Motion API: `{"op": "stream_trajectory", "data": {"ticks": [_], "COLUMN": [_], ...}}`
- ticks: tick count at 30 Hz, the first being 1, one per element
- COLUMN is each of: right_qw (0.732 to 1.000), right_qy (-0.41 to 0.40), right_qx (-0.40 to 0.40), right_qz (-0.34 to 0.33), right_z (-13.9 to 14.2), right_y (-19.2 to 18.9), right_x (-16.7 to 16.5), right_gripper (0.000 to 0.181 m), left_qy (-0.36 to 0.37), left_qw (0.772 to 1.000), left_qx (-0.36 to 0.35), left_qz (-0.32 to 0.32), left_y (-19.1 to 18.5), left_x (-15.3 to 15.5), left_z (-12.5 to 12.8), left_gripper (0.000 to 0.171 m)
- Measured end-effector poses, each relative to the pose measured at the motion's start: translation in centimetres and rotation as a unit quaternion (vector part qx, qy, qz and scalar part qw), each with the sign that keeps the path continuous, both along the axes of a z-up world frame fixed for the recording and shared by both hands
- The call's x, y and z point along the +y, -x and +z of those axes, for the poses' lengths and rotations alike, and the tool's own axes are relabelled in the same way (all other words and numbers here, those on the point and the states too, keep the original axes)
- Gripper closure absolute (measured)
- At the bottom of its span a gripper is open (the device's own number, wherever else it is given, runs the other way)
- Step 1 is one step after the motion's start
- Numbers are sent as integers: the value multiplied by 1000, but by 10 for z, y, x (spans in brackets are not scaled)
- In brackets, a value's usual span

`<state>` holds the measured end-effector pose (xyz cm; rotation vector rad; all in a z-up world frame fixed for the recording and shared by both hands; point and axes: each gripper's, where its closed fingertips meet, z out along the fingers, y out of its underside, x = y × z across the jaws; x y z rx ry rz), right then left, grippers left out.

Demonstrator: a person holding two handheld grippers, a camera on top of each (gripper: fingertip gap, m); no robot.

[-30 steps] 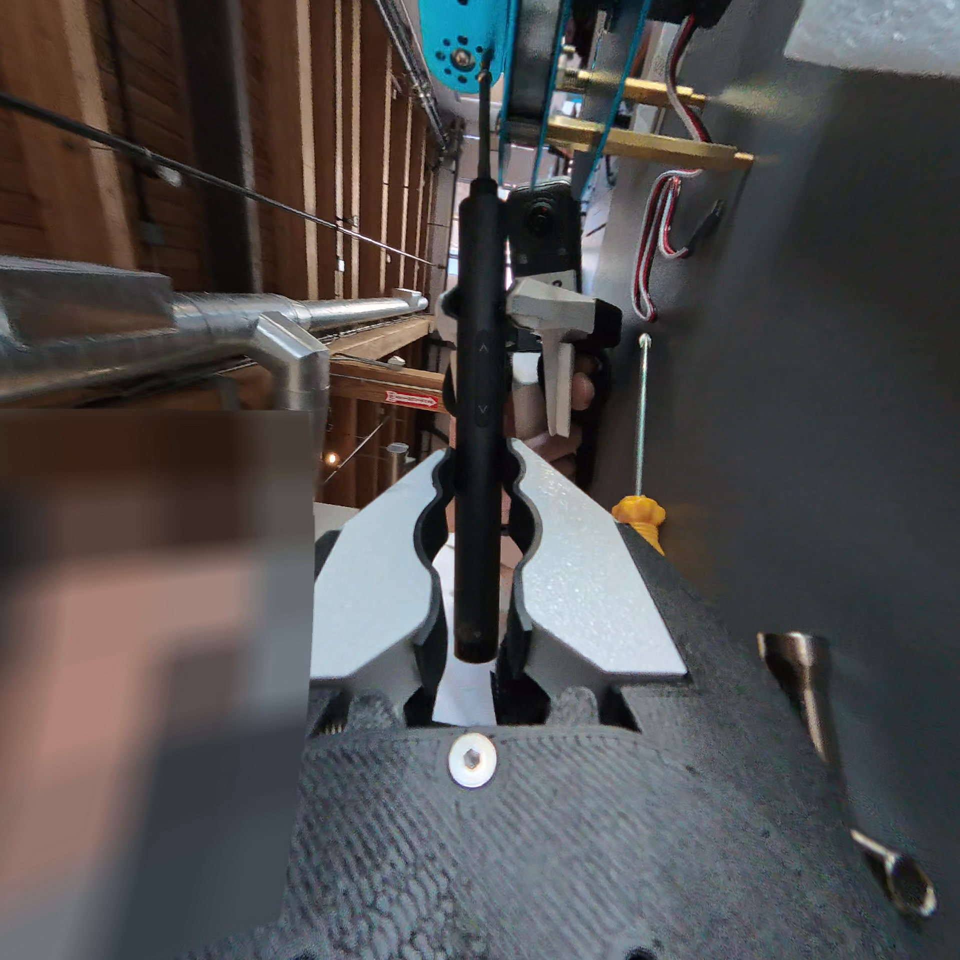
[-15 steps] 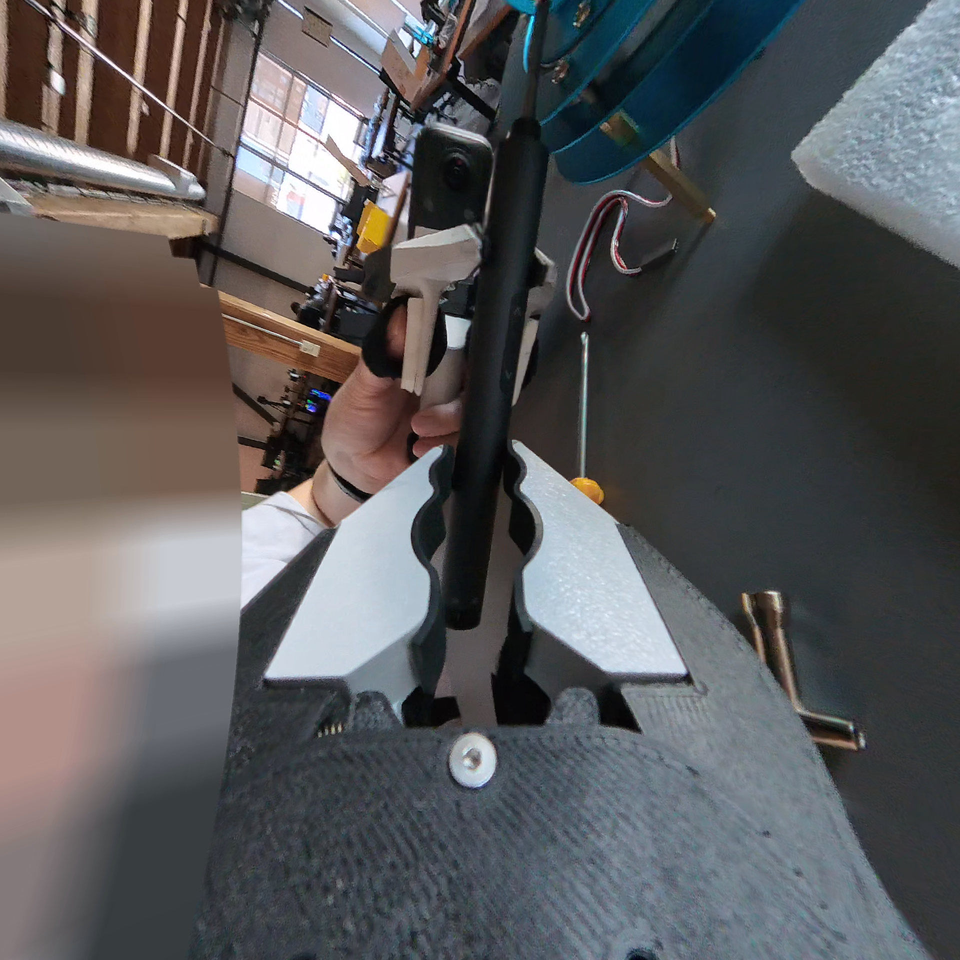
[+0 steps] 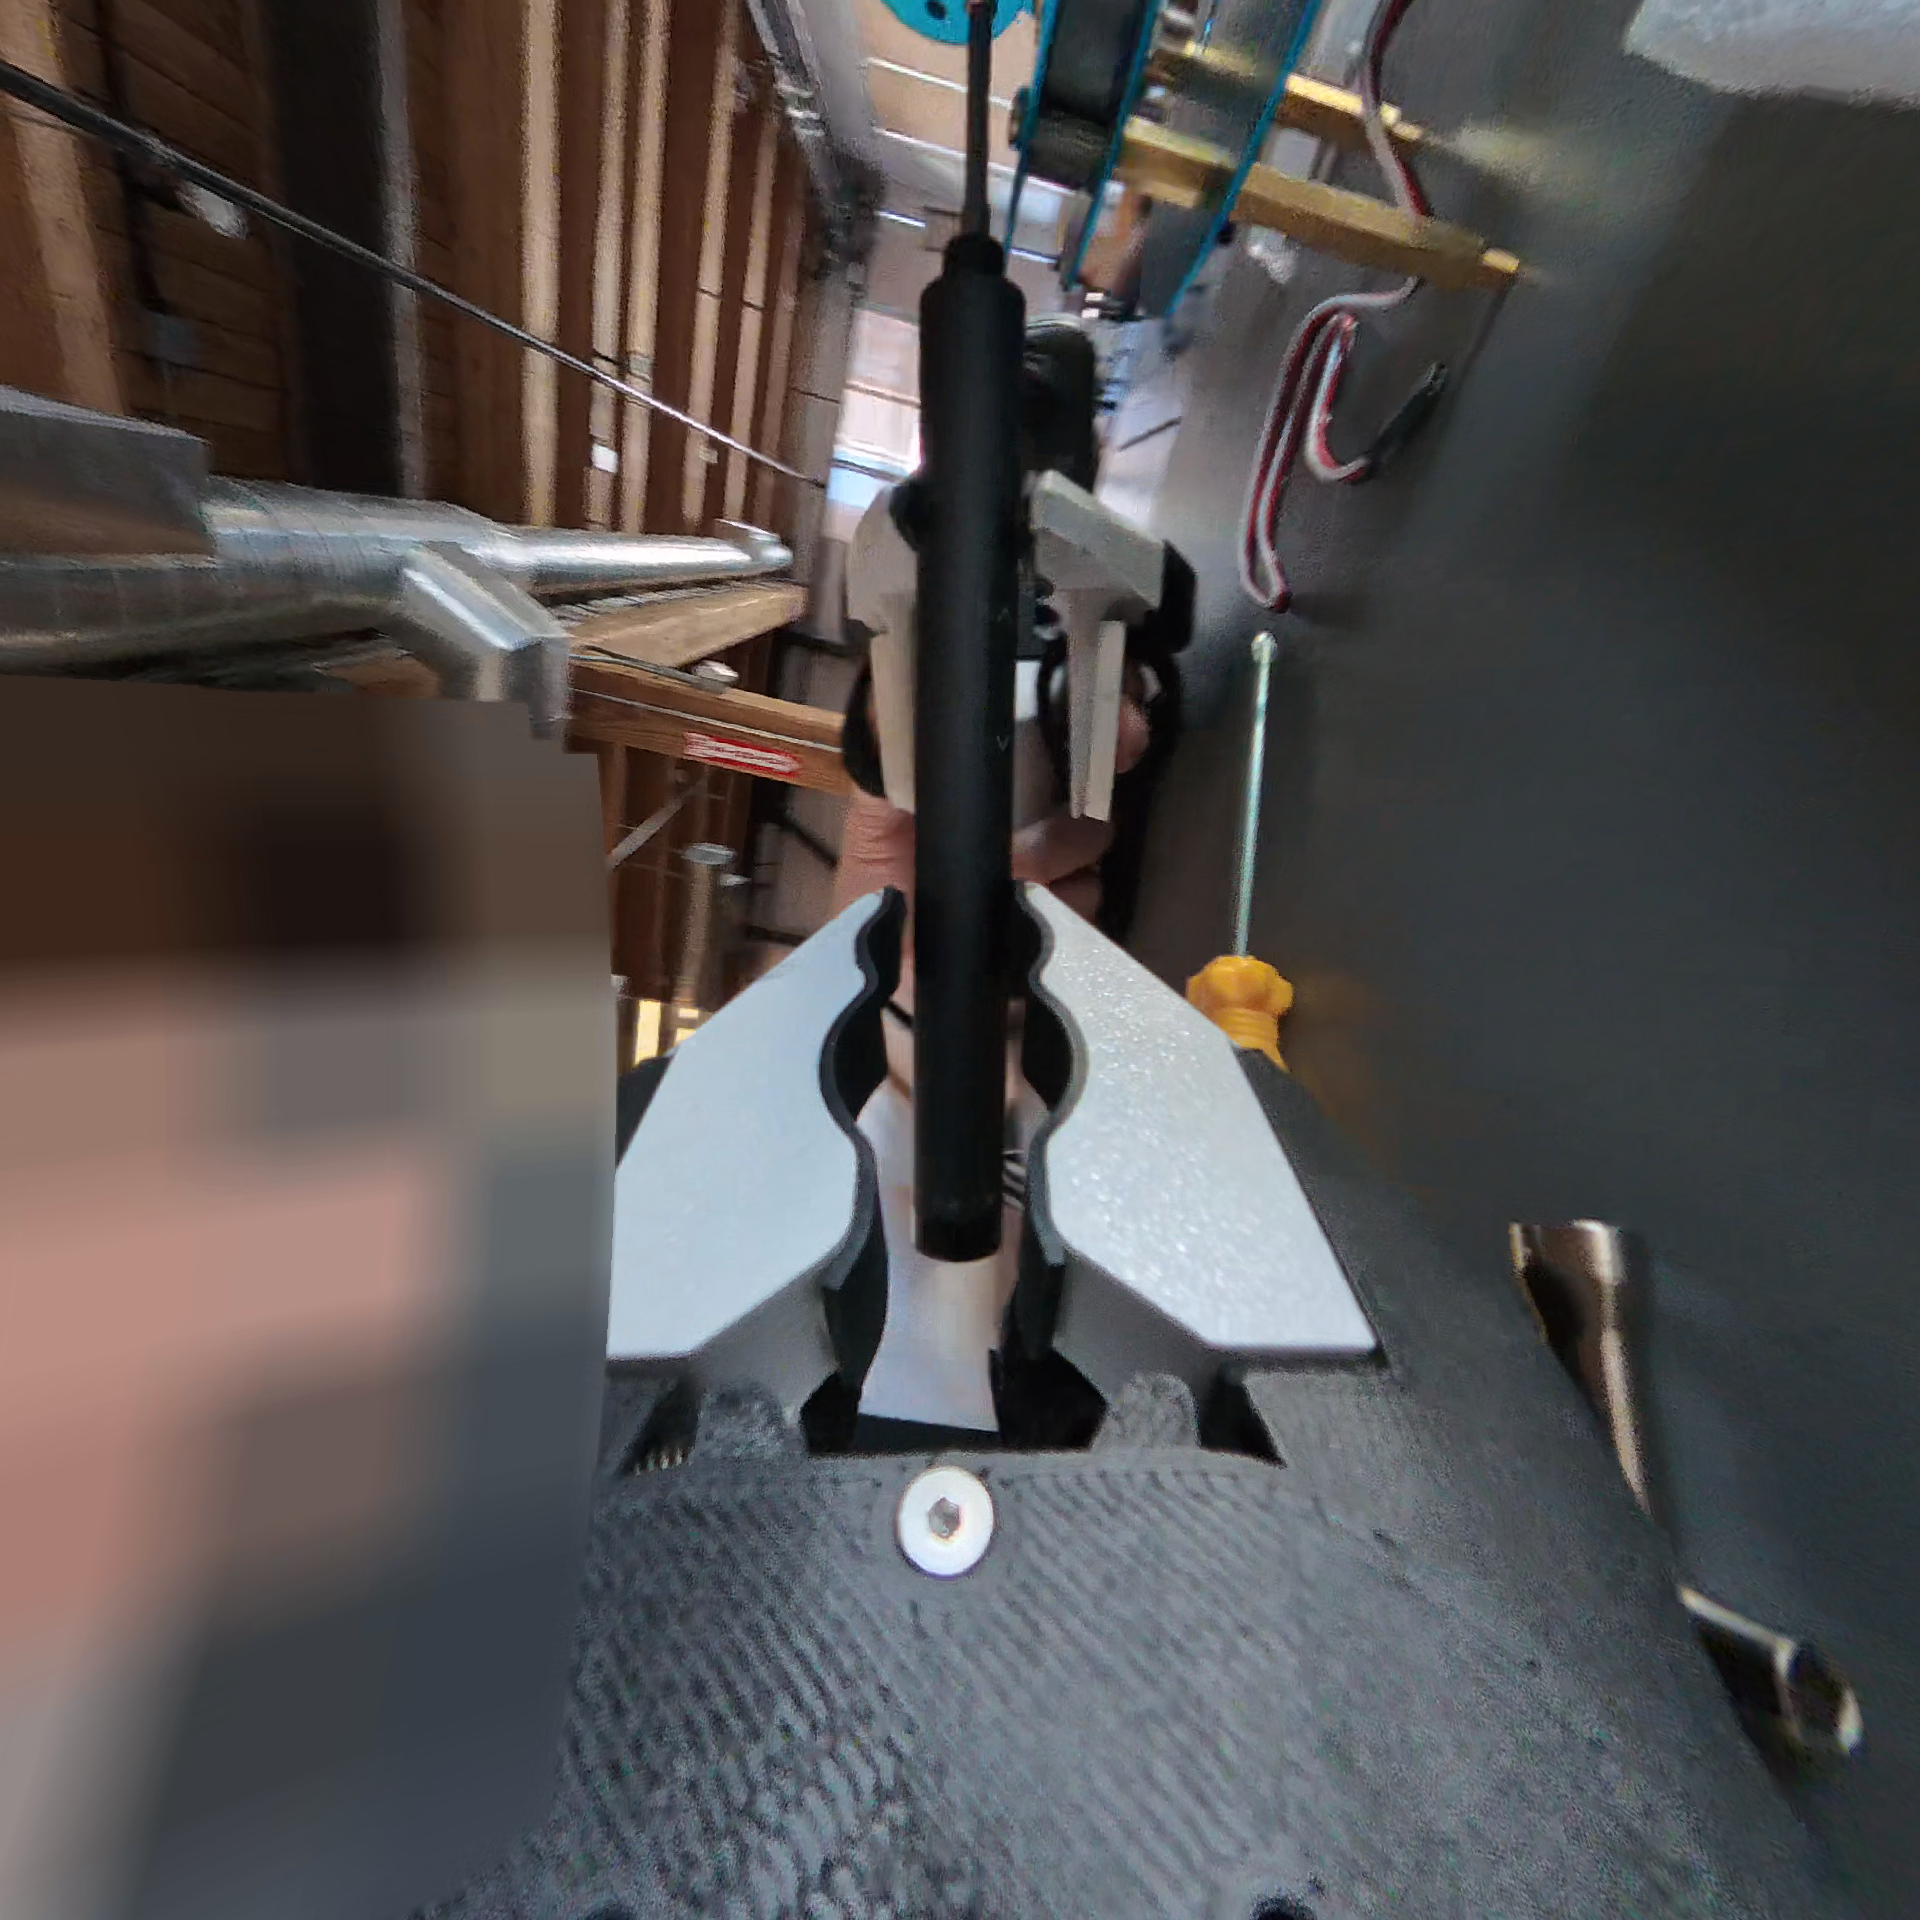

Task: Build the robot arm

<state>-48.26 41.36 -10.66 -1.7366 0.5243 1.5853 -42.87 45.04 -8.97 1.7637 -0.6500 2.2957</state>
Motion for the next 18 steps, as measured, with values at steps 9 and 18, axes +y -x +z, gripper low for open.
{"op": "stream_trajectory", "data": {"ticks": [9,18], "right_qw": [979,1000], "right_qy": [23,7], "right_qx": [-204,8], "right_qz": [-1,-8], "right_z": [-7,4], "right_y": [-2,0], "right_x": [-6,-2], "right_gripper": [164,166], "left_qy": [-2,30], "left_qw": [1000,999], "left_qx": [7,-9], "left_qz": [12,22], "left_y": [0,2], "left_x": [1,7], "left_z": [-1,3], "left_gripper": [157,156]}}
